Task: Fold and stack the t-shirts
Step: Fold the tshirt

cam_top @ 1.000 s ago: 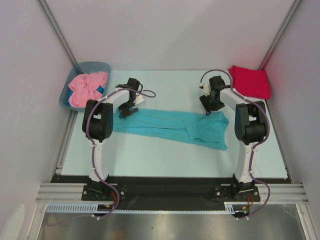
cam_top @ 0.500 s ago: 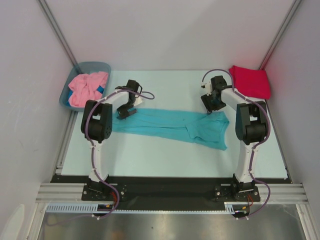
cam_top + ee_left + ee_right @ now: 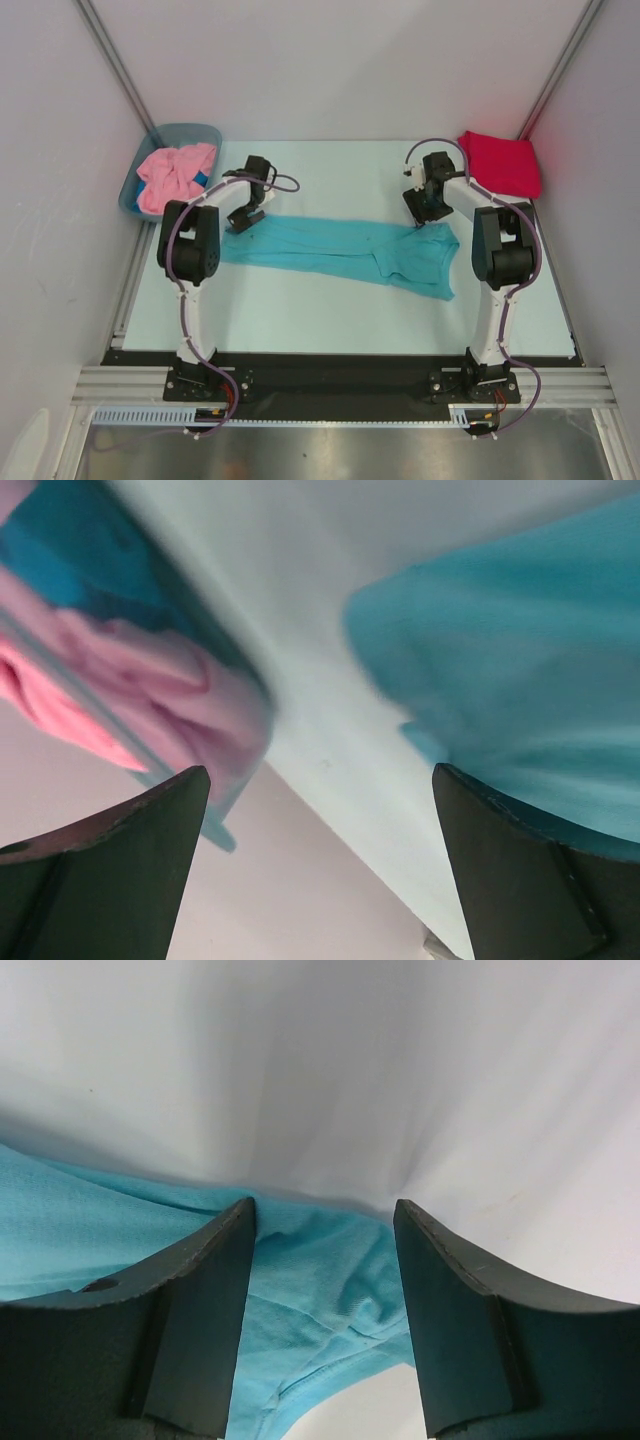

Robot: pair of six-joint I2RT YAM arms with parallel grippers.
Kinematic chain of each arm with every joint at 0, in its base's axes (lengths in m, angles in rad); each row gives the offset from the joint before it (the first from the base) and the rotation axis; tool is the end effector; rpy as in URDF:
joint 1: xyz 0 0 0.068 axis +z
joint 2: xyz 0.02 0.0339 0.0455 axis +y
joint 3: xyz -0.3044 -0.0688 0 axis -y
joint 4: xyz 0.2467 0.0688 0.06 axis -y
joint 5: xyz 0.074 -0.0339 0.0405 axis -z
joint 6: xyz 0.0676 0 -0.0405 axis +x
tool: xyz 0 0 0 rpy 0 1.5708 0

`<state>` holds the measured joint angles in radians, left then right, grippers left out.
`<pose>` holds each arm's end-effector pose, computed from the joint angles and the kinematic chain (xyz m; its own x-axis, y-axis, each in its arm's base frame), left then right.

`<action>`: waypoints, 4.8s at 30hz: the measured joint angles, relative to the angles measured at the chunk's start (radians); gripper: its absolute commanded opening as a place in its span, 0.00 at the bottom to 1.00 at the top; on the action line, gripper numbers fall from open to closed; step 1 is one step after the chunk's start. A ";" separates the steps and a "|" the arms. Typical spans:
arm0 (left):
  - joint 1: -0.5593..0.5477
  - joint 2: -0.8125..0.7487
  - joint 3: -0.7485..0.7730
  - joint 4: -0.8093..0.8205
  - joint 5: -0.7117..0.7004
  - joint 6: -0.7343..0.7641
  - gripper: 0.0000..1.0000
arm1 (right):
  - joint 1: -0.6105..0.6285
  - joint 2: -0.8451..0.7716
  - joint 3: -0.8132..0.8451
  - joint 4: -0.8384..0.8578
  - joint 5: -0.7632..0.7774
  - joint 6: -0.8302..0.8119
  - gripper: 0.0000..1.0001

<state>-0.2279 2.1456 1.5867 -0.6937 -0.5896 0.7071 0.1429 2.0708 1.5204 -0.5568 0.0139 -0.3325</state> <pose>0.4636 -0.0689 0.1654 -0.6915 0.7147 0.1052 0.6150 0.5060 0.6047 0.4662 0.0661 0.1761 -0.7924 -0.4437 -0.4186 -0.4178 0.8948 -0.1577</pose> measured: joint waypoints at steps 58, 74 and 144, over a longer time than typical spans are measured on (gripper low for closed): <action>-0.188 -0.013 0.069 0.192 0.254 0.064 0.00 | 0.249 -0.304 -0.237 -0.035 0.046 -0.200 0.16; -0.137 0.110 0.164 -0.014 0.332 -0.055 0.00 | 0.222 -0.293 -0.248 -0.031 0.027 -0.173 0.17; 0.007 -0.122 0.298 -0.177 0.334 -0.109 0.95 | 0.158 -0.232 -0.325 -0.029 0.000 -0.130 0.17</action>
<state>-0.2207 2.0239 1.8847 -0.8707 -0.2554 0.5976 0.3004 1.8389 1.1950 -0.5861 0.0139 -0.4629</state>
